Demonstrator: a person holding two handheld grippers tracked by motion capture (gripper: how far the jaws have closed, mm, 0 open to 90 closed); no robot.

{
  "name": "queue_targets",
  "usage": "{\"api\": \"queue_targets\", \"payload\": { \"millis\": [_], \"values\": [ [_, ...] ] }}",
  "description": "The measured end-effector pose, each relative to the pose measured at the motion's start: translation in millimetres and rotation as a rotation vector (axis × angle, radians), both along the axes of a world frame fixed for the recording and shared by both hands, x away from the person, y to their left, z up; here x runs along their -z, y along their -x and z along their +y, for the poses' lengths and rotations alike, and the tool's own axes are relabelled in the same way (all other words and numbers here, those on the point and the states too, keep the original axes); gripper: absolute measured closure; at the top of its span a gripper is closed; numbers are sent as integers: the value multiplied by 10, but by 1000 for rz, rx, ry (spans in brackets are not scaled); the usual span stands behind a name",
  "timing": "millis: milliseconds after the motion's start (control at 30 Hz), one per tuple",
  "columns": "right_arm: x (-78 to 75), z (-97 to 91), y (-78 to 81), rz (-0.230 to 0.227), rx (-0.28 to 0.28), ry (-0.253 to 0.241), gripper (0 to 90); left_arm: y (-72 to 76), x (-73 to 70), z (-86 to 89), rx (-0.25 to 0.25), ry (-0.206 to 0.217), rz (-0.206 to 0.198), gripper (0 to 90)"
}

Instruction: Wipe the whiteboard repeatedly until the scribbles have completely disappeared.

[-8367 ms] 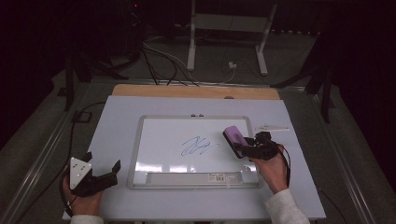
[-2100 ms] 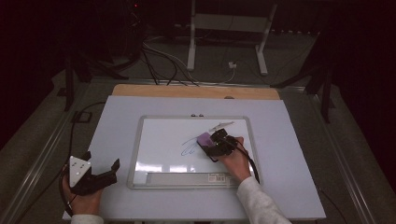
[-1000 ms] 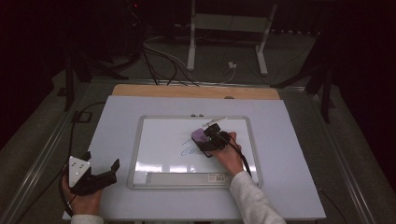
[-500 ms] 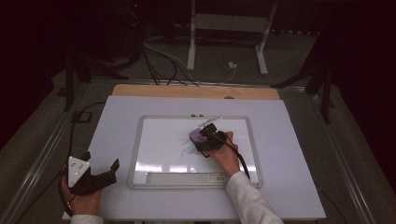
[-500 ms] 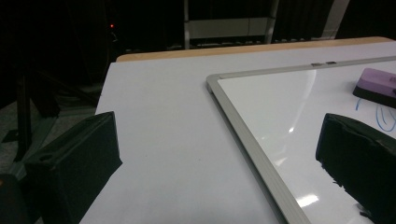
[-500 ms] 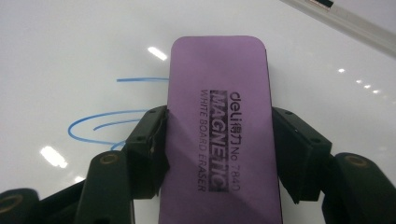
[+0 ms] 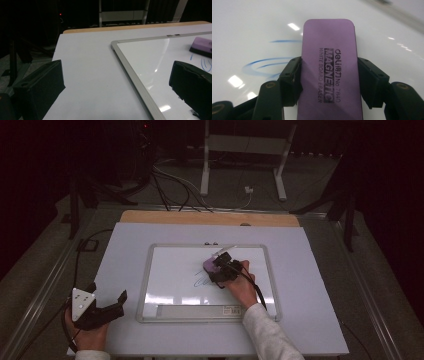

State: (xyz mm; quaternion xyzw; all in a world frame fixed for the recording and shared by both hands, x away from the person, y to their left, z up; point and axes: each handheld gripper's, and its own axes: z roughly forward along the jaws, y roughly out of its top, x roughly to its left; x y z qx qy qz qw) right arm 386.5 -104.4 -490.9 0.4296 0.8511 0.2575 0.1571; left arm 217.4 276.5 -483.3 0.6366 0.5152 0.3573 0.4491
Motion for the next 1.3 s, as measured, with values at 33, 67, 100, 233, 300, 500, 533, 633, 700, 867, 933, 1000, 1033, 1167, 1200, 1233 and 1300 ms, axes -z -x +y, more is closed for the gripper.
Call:
{"api": "queue_targets", "payload": {
  "millis": [33, 67, 100, 233, 300, 500, 533, 633, 700, 867, 933, 1000, 1033, 1167, 1200, 1233, 1300],
  "values": [
    [2, -45, -28, -6, 42, 5, 415, -2, 4, 6, 0, 1, 2, 6],
    [6, -86, -49, 0, 71, -7, 415, -7, 10, 7, 1, 1, 5, 6],
    [8, -103, -52, 8, 83, -19, 415, -13, 14, 6, 2, 1, 8, 6],
    [4, 46, 49, 23, -19, -28, 415, -22, 15, -14, 8, -2, 10, 6],
    [5, 151, 108, 35, -77, -40, 415, -13, 5, -16, 7, -2, 5, 6],
    [-1, 91, 3, 5, 13, -2, 415, -9, 12, 11, 2, 5, 7, 6],
    [2, 50, -27, 6, 52, -6, 415, -13, 15, 9, 3, 5, 8, 6],
    [4, 61, -9, 8, 51, -13, 415, -22, 18, -5, 8, 2, 12, 6],
    [3, 146, 51, 30, -16, -31, 415, -24, 16, -14, 11, -1, 12, 6],
    [-1, 255, 107, 30, -83, -25, 415, -4, 4, 0, 5, 4, 6, 6],
    [-1, 174, 47, 15, -22, -11, 415, -6, 8, 9, 2, 8, 7, 6],
    [3, 82, -7, 22, 42, -22, 415, -11, 15, 10, 4, 5, 9, 6],
    [6, 55, -17, 27, 52, -32, 415, -15, 17, 5, 5, 5, 10, 6],
    [1, 168, 62, 26, -2, -25, 415, -21, 14, -18, 12, -2, 12, 6],
    [2, 215, 91, 21, -27, -23, 414, -17, 10, -19, 11, -2, 11, 6],
    [3, 255, 115, 19, -48, -23, 414, -13, 8, -17, 10, 1, 9, 6],
    [-1, 281, 124, 14, -65, -14, 414, -10, 9, -7, 7, 4, 9, 6]
  ]
}}
